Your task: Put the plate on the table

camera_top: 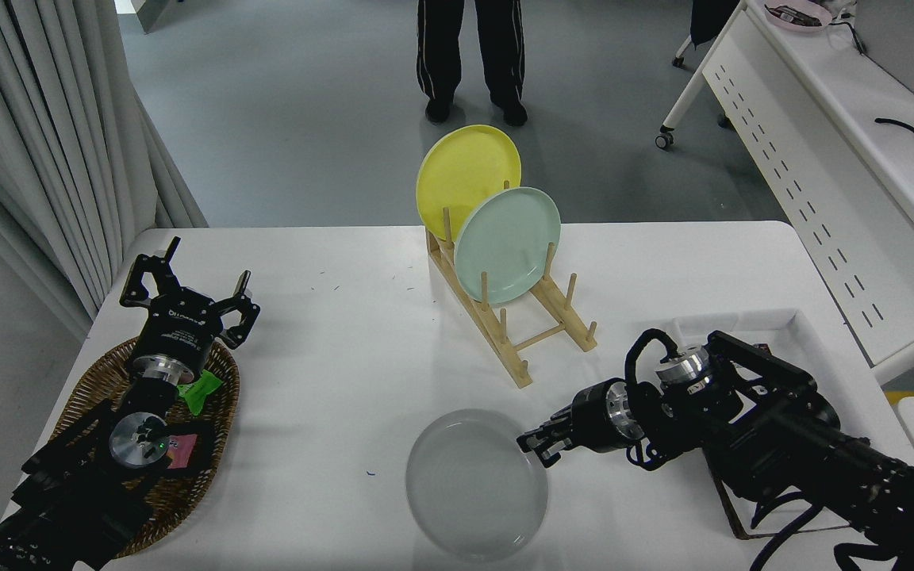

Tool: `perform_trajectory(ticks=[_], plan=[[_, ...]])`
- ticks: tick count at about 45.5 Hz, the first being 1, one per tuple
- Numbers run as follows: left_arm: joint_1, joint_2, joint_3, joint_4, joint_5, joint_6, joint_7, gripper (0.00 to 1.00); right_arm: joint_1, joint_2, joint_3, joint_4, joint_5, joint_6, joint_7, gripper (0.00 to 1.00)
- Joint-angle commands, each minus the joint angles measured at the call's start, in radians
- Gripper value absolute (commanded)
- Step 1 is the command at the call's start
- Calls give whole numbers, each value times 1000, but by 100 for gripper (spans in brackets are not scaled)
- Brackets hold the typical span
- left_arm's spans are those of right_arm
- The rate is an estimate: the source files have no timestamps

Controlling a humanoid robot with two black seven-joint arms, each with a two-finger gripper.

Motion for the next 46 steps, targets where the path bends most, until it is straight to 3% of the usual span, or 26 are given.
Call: perform_trajectory(ticks=[1,4,31,36,42,46], plan=[[0,0,0,0,0,0,0,100,0,0,8,0,-21,0,-2,47],[0,0,0,0,0,0,0,100,0,1,11,0,-25,8,0,100],[0,0,0,0,0,0,0,100,-6,-5,172,90,-71,49,-8,100],[0,0,0,0,0,0,0,100,-14,-38,187,182,-65,68,-106,100],[0,0,0,0,0,0,2,100,-29,-74,187,229,-64,199,-279,100],[0,0,0,0,0,0,0,100,-46,-86,189,253,-64,327,-283,100]])
